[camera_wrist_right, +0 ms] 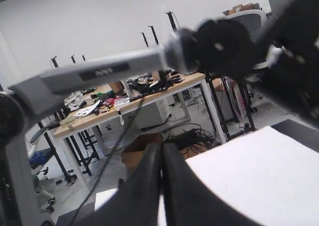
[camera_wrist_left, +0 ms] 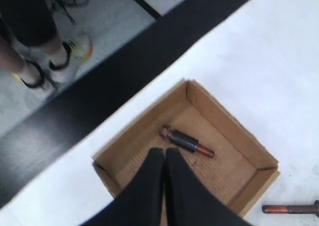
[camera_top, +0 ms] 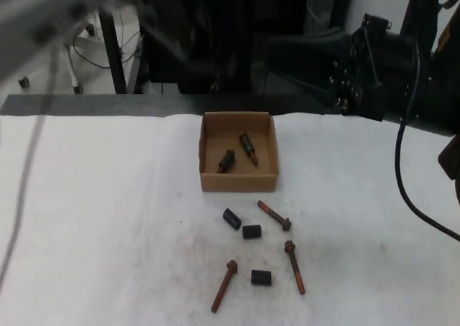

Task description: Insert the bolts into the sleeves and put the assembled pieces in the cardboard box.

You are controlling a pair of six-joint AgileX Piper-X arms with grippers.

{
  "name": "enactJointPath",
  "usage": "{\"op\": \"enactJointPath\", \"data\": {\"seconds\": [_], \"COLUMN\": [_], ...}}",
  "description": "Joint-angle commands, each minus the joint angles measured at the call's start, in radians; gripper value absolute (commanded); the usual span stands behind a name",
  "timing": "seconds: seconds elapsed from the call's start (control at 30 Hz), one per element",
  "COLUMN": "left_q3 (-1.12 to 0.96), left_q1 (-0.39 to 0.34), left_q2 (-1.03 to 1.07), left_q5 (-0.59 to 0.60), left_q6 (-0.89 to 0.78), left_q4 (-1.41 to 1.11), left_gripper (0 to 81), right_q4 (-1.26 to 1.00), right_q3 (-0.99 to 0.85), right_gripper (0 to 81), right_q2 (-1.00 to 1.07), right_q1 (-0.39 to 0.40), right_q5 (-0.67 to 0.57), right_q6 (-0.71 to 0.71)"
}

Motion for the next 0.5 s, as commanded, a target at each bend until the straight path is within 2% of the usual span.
{"op": "enactJointPath", "data": {"seconds": [0.0,0.1,0.23,0.37,0.47], "left_q3": [-0.013,0.003,0.127,0.373,0.578], "left_q1": [0.007,0.009,0.009,0.009,0.009], "left_q2": [-0.147,-0.245,-0.363,-0.497,-0.590], "left_q5": [-0.022,-0.022,-0.022,-0.022,-0.020], "left_q6": [0.048,0.064,0.073,0.060,0.005], "left_q4": [0.082,0.229,0.306,0.249,0.164], "left_gripper": [0.1,0.1,0.1,0.1,0.1], "right_q4": [0.030,0.185,0.435,0.661,0.787], "right_q3": [-0.001,-0.001,-0.001,-0.001,-0.001], "right_gripper": [0.8,0.8,0.1,13.2,25.7], "right_q2": [-0.011,-0.011,-0.011,-0.008,-0.006], "right_q1": [-0.014,-0.043,-0.046,-0.044,-0.044], "right_q5": [-0.023,-0.030,0.013,0.148,0.274], "right_q6": [-0.034,-0.108,-0.351,-0.568,-0.640]}}
